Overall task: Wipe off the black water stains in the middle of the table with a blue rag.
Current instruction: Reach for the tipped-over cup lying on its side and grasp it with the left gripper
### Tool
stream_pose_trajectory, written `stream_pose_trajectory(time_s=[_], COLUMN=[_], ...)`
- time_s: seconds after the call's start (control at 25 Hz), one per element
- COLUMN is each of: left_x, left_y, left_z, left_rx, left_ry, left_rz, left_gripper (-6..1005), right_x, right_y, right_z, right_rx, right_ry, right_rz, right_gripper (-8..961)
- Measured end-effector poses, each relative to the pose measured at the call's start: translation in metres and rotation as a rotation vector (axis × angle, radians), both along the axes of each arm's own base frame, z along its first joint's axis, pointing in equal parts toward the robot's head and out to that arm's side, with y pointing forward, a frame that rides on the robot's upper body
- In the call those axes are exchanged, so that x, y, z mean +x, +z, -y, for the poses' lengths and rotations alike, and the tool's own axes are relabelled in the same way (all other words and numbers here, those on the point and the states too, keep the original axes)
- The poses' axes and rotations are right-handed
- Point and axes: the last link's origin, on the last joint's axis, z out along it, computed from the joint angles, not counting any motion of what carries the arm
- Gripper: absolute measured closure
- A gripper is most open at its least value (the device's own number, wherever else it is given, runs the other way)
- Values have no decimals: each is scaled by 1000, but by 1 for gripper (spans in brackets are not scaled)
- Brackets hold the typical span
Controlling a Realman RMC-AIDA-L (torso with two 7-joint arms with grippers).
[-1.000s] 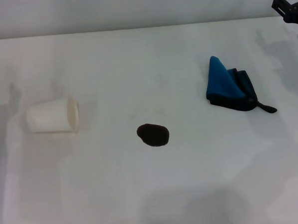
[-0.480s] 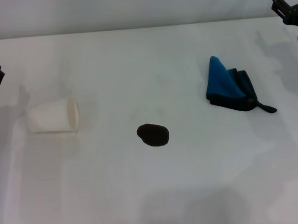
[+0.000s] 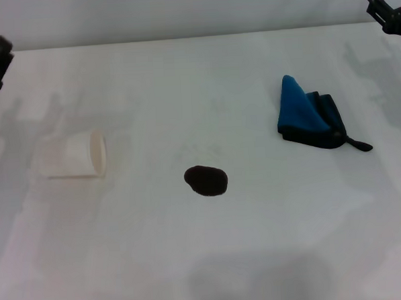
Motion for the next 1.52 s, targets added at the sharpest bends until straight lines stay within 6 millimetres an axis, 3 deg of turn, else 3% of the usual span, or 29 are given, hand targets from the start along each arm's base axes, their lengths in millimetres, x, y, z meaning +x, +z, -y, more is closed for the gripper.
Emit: stream_pose_trajectory(time_s=[0.24, 0.56, 0.76, 0.92, 1.16, 1.52], left_x=[14, 18, 21, 28, 43, 75], left_y=[13, 59, 92, 112, 126, 132], left_z=[-2, -17, -31, -38, -47, -55], left_rx=[-124, -435, -658, -722, -759, -904], left_ry=[-182, -315, -297, -291, -347, -486], left_rz=[33, -18, -185, -355, -500, -731], left_gripper=[130, 132, 134, 135, 137, 138], right_x=[1, 0, 0, 0, 0, -1], right_y=[1, 1, 1, 0, 0, 0], right_z=[0, -1, 0, 0, 0, 0], right_rx=[4, -2, 0, 1, 1, 1], right_ry=[-3, 3, 2, 2, -1, 2], right_rz=[-1, 3, 3, 0, -34, -42], right_gripper=[98, 98, 98, 98, 98, 98])
